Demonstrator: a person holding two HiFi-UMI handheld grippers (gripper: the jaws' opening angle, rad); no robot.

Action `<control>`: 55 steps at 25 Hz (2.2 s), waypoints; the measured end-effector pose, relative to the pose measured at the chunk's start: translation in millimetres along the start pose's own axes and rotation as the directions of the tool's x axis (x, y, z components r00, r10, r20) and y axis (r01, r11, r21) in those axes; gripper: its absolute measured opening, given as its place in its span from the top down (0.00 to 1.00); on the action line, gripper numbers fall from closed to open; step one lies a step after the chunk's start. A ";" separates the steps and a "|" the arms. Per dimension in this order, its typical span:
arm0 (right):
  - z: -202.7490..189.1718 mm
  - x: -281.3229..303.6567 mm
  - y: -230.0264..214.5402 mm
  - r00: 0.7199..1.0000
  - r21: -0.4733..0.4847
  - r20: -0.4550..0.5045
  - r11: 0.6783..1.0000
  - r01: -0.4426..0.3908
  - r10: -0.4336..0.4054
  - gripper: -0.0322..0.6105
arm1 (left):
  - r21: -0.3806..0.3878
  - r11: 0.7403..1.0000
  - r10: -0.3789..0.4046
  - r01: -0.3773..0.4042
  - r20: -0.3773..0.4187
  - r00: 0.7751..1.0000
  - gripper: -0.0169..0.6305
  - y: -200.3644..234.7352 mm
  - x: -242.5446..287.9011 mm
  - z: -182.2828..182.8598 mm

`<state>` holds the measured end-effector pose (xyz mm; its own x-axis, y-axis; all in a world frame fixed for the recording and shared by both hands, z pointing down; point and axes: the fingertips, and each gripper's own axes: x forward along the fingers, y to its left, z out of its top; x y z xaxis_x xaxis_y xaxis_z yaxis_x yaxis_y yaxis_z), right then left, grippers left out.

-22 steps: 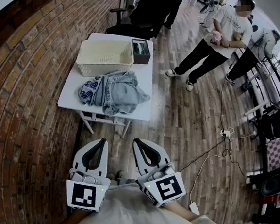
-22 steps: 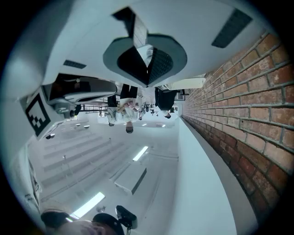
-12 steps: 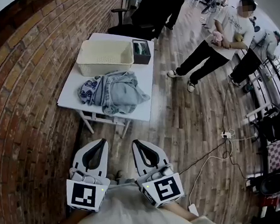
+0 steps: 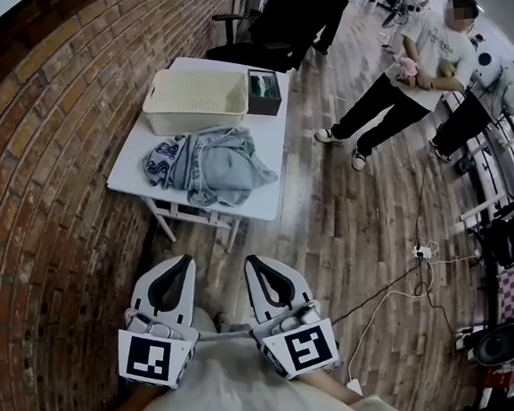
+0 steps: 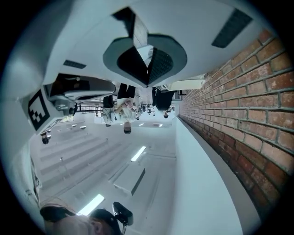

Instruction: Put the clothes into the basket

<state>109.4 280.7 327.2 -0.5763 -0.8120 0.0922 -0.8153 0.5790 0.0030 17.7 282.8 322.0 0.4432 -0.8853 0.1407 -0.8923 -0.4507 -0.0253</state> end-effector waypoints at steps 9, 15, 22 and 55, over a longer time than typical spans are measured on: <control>-11.0 7.6 -2.7 0.999 0.007 -0.038 1.000 -0.023 0.023 0.94 | -0.021 0.999 0.034 -0.033 0.040 0.999 0.96 8.6 2.0 3.1; -17.5 23.2 -10.6 0.999 0.013 -0.054 1.000 -0.007 0.008 0.94 | -0.042 0.999 0.017 -0.015 0.041 0.999 0.96 23.2 16.8 -1.9; -25.0 53.1 -30.3 0.995 0.021 -0.095 0.999 0.045 -0.043 0.94 | -0.065 0.998 -0.015 0.015 0.006 1.000 0.96 48.9 47.6 -14.0; -28.5 226.9 -90.9 0.974 0.061 -0.199 0.991 0.121 -0.106 0.94 | -0.129 0.970 -0.222 0.207 -0.123 0.967 0.96 163.4 206.3 -24.3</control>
<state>54.4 46.0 376.2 -0.4636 -0.8379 0.2881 -0.8807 0.4713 -0.0464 -38.8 29.3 370.9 0.6165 -0.7420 0.2634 -0.7850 -0.6053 0.1323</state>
